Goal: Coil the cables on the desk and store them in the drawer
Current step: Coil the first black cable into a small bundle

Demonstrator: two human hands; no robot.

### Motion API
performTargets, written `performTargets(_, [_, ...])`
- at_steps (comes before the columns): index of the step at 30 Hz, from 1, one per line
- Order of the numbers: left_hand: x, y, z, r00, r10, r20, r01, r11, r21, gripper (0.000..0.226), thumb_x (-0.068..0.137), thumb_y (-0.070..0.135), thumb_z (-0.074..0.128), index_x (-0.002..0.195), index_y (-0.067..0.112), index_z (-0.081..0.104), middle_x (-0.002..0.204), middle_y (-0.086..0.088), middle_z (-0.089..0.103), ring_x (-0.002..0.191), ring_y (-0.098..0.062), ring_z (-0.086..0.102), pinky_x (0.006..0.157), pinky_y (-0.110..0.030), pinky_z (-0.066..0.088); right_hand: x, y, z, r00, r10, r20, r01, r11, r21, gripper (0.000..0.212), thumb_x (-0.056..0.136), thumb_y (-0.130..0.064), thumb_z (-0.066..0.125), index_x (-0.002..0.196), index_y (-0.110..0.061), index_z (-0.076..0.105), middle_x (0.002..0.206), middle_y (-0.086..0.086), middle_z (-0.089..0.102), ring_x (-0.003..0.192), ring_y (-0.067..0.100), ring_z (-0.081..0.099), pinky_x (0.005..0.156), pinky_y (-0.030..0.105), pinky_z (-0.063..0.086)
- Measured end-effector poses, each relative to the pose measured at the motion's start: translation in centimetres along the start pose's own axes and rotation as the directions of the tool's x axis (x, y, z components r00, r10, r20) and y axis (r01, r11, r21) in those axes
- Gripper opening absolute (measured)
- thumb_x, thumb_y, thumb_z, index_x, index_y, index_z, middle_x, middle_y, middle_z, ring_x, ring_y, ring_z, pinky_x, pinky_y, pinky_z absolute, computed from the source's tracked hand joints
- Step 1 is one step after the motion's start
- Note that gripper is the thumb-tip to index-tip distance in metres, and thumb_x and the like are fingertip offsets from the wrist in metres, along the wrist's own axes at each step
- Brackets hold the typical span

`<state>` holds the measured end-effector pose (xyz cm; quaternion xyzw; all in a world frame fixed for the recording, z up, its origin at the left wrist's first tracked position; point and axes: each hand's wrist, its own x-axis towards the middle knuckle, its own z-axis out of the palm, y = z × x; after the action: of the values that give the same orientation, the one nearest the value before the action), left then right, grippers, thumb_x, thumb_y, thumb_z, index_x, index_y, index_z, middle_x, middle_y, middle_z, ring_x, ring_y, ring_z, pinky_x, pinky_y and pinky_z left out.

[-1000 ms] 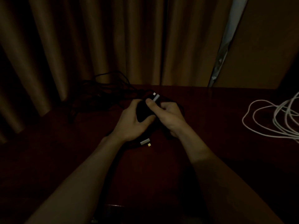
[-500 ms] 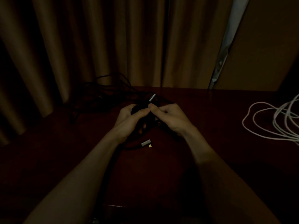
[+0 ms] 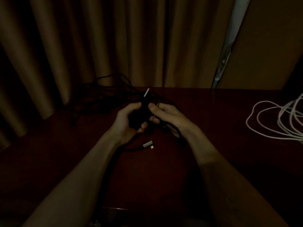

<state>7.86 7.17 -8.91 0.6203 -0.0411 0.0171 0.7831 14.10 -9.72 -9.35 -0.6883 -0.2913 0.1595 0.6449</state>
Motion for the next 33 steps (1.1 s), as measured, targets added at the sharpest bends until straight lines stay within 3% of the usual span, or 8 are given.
performTargets(3, [0.3, -0.3, -0.2, 0.991, -0.009, -0.137, 0.025, 0.993, 0.116, 0.039, 0.107, 0.038, 0.041, 0.108, 0.009, 0.068, 0.093, -0.010, 0.072, 0.069, -0.017, 0.067, 0.061, -0.029, 0.050, -0.1, 0.3, 0.1, 0.999, -0.004, -0.038, 0.003, 1.000, -0.012, 0.037, 0.094, -0.052, 0.069, 0.076, -0.019, 0.070, 0.073, 0.000, 0.064, 0.072, 0.017, 0.061, 0.075, 0.033, 0.047])
performTargets(6, [0.6, -1.1, -0.5, 0.907, 0.297, -0.300, -0.112, 0.854, 0.508, 0.025, 0.107, 0.039, 0.053, 0.100, 0.017, 0.064, 0.091, 0.008, 0.068, 0.078, 0.002, 0.065, 0.070, -0.018, 0.049, -0.2, 0.3, 0.7, 0.993, -0.016, -0.116, 0.016, 1.000, -0.002, 0.060, 0.089, -0.055, 0.073, 0.081, 0.003, 0.067, 0.084, 0.022, 0.071, 0.078, 0.025, 0.066, 0.075, 0.035, 0.051])
performTargets(8, [0.3, -1.3, -0.3, 0.850, 0.464, -0.249, -0.198, 0.720, 0.665, 0.015, 0.104, 0.037, 0.059, 0.111, 0.024, 0.061, 0.100, 0.019, 0.064, 0.093, 0.011, 0.062, 0.073, -0.005, 0.044, 0.0, 0.3, 1.0, 0.988, -0.024, -0.152, 0.026, 1.000, 0.010, 0.072, 0.087, -0.056, 0.075, 0.085, 0.015, 0.060, 0.086, 0.032, 0.067, 0.078, 0.030, 0.065, 0.074, 0.036, 0.051])
performTargets(14, [0.3, -2.1, -0.7, 0.910, 0.414, 0.027, -0.270, 0.541, 0.796, 0.062, 0.092, 0.025, 0.077, 0.146, 0.020, 0.045, 0.114, 0.029, 0.053, 0.100, 0.029, 0.051, 0.080, 0.003, 0.040, 0.0, -0.1, 0.9, 0.966, -0.003, -0.257, 0.003, 1.000, -0.002, 0.036, 0.098, -0.034, 0.069, 0.081, -0.003, 0.061, 0.060, 0.005, 0.051, 0.046, 0.004, 0.050, 0.046, 0.015, 0.040])
performTargets(20, [0.4, -1.5, -0.9, 0.932, 0.332, -0.147, -0.196, 0.800, 0.566, 0.047, 0.098, 0.030, 0.071, 0.141, 0.023, 0.054, 0.120, 0.012, 0.068, 0.107, 0.002, 0.068, 0.088, -0.020, 0.056, 0.1, -0.1, 0.8, 0.987, 0.024, -0.160, -0.037, 0.996, -0.079, 0.041, 0.099, -0.038, 0.066, 0.097, 0.003, 0.073, 0.069, 0.003, 0.057, 0.059, 0.004, 0.053, 0.054, 0.014, 0.042])
performTargets(25, [1.0, -0.4, -1.3, 0.935, 0.153, -0.320, -0.122, 0.986, 0.115, 0.037, 0.102, 0.024, 0.062, 0.132, 0.002, 0.061, 0.104, -0.006, 0.074, 0.081, -0.020, 0.073, 0.061, -0.028, 0.051, 0.3, -0.1, 0.9, 0.992, -0.034, -0.121, 0.013, 0.986, -0.166, 0.030, 0.103, -0.030, 0.061, 0.111, -0.004, 0.074, 0.098, 0.024, 0.072, 0.084, 0.018, 0.068, 0.077, 0.025, 0.054])
performTargets(27, [0.9, 0.0, -1.4, 0.959, 0.072, -0.273, -0.090, 0.995, -0.053, 0.047, 0.100, 0.027, 0.061, 0.135, -0.004, 0.056, 0.102, -0.015, 0.070, 0.072, -0.021, 0.069, 0.051, -0.025, 0.046, 0.4, 0.0, 0.7, 0.994, -0.021, -0.105, -0.001, 0.979, -0.203, 0.031, 0.102, -0.035, 0.063, 0.100, -0.007, 0.076, 0.107, 0.028, 0.072, 0.092, 0.026, 0.067, 0.085, 0.037, 0.052])
performTargets(33, [-0.1, 0.8, -1.2, 0.996, -0.089, 0.018, 0.090, 0.958, -0.273, 0.045, 0.095, 0.036, 0.052, 0.121, 0.003, 0.067, 0.099, -0.016, 0.070, 0.068, -0.018, 0.061, 0.045, -0.015, 0.041, 0.2, -0.2, -0.7, 0.994, -0.036, -0.101, 0.029, 0.997, -0.070, 0.014, 0.098, -0.023, 0.069, 0.090, -0.012, 0.068, 0.079, -0.007, 0.074, 0.063, -0.003, 0.062, 0.060, 0.014, 0.046])
